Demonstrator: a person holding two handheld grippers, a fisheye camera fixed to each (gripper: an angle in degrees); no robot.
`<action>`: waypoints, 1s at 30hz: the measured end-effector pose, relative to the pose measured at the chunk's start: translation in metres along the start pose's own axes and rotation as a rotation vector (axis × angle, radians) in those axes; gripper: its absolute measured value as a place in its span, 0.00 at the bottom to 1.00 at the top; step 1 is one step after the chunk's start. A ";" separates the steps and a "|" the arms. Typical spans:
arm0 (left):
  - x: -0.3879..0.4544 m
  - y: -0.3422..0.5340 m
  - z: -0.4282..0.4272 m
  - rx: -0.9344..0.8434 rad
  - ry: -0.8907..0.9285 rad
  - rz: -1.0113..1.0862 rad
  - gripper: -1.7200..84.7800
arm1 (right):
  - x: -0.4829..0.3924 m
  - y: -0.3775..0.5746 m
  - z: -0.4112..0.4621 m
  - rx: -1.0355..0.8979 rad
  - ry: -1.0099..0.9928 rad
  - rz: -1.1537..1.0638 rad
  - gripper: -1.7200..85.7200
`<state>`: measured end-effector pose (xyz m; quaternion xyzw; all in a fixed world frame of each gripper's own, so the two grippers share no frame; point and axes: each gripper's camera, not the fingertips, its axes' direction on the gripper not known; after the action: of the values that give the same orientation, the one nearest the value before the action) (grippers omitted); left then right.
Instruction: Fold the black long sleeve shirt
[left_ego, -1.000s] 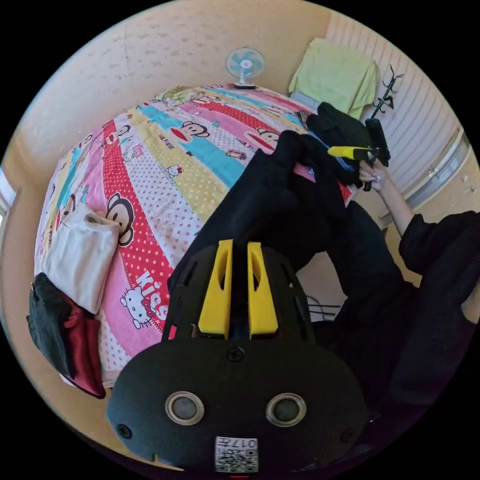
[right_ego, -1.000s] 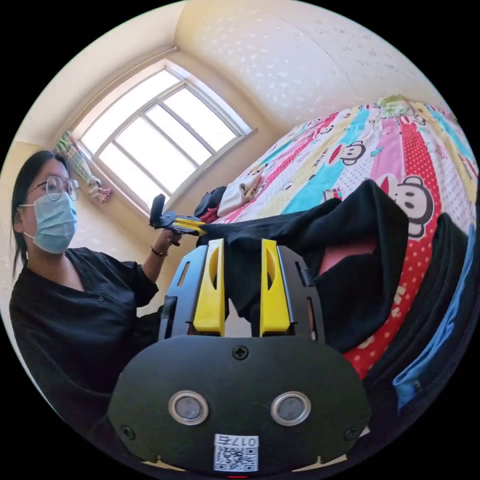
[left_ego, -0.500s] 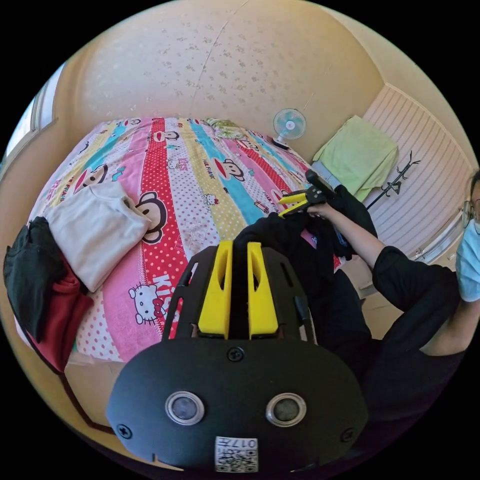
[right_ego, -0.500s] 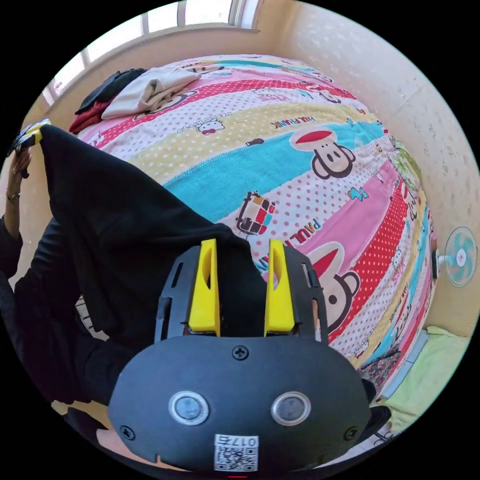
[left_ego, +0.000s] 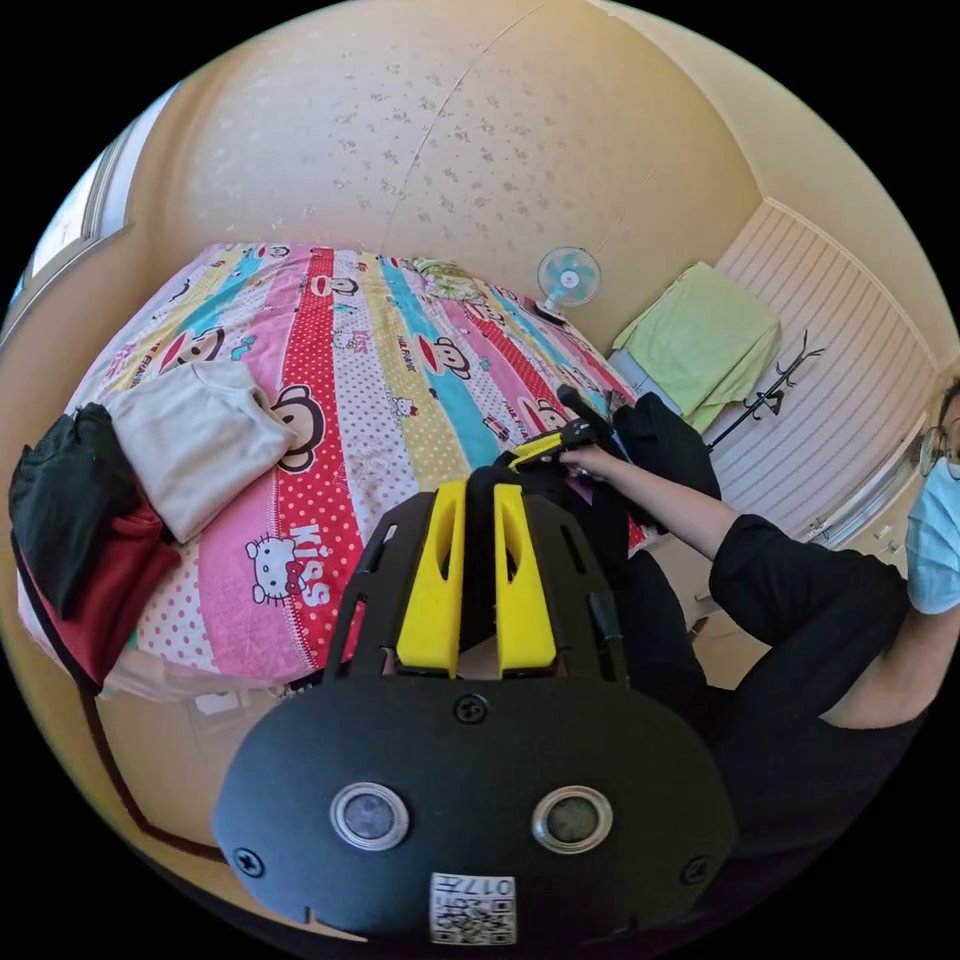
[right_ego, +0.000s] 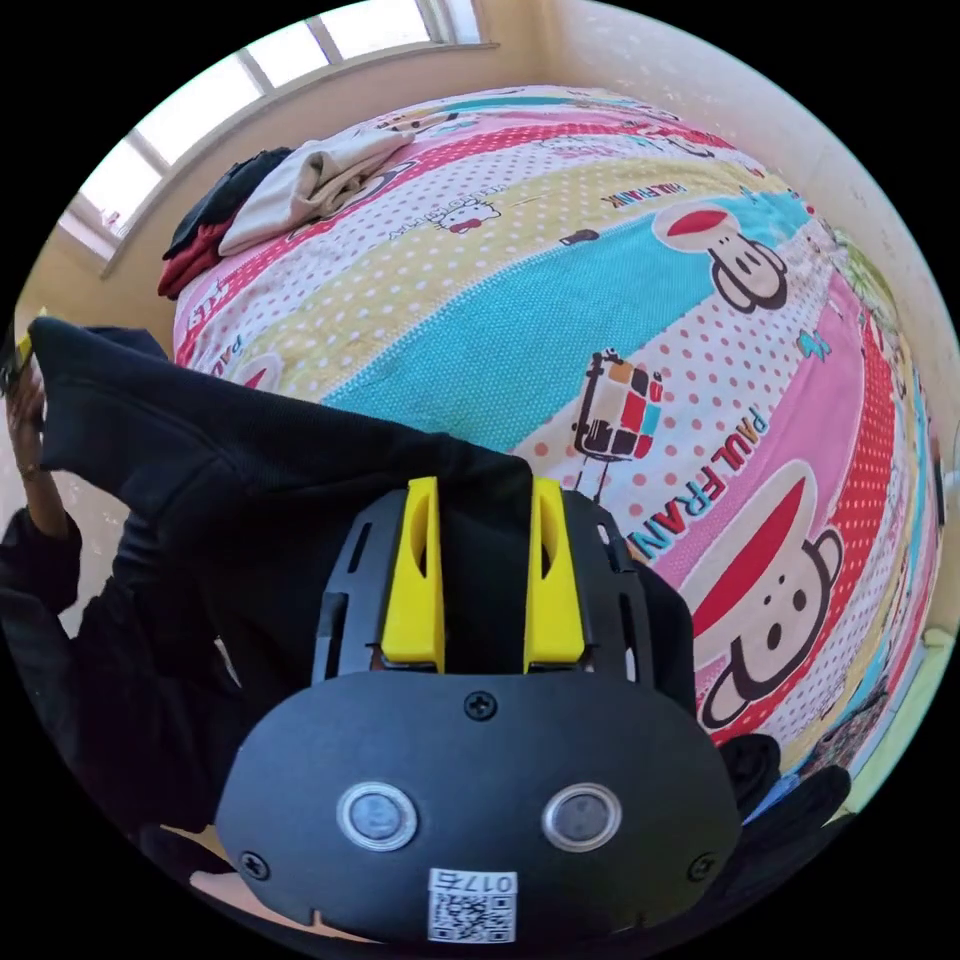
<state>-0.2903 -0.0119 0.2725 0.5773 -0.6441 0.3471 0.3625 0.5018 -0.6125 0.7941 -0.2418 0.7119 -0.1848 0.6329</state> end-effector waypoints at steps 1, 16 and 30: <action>0.005 0.005 -0.004 -0.006 -0.020 -0.009 0.08 | 0.001 0.001 -0.001 -0.011 -0.035 0.029 0.11; 0.080 0.052 -0.200 0.589 0.194 -0.144 0.07 | -0.238 0.316 -0.279 1.320 0.262 0.370 0.05; 0.173 0.061 -0.326 1.112 0.259 -0.105 0.07 | -0.363 0.412 -0.362 1.842 0.461 0.281 0.05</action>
<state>-0.3417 0.1905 0.5827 0.6651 -0.2856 0.6832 0.0971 0.1275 -0.0820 0.9019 0.4804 0.4167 -0.6372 0.4354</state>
